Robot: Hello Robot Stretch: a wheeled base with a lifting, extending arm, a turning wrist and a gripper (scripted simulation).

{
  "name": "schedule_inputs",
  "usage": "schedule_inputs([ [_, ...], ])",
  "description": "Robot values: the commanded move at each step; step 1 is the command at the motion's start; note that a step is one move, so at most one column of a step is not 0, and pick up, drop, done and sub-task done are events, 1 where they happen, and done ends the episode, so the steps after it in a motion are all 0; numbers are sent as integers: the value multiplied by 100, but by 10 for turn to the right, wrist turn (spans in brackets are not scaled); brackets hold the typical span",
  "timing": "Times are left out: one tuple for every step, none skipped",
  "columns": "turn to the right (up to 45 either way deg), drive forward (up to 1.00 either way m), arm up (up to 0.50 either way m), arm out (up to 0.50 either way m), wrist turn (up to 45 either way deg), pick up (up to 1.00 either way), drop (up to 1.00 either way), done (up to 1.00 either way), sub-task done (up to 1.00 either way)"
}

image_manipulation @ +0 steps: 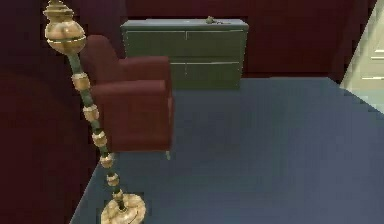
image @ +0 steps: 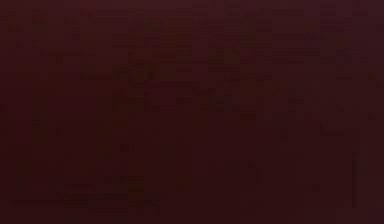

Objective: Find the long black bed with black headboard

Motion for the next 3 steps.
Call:
schedule_inputs([
  [-450, 0, 0, 0, 0, 0, 0, 0, 0],
  [-120, 0, 0, 0, 0, 0, 0, 0, 0],
  [0, 50, 0, 0, 0, 0, 0, 0, 0],
])
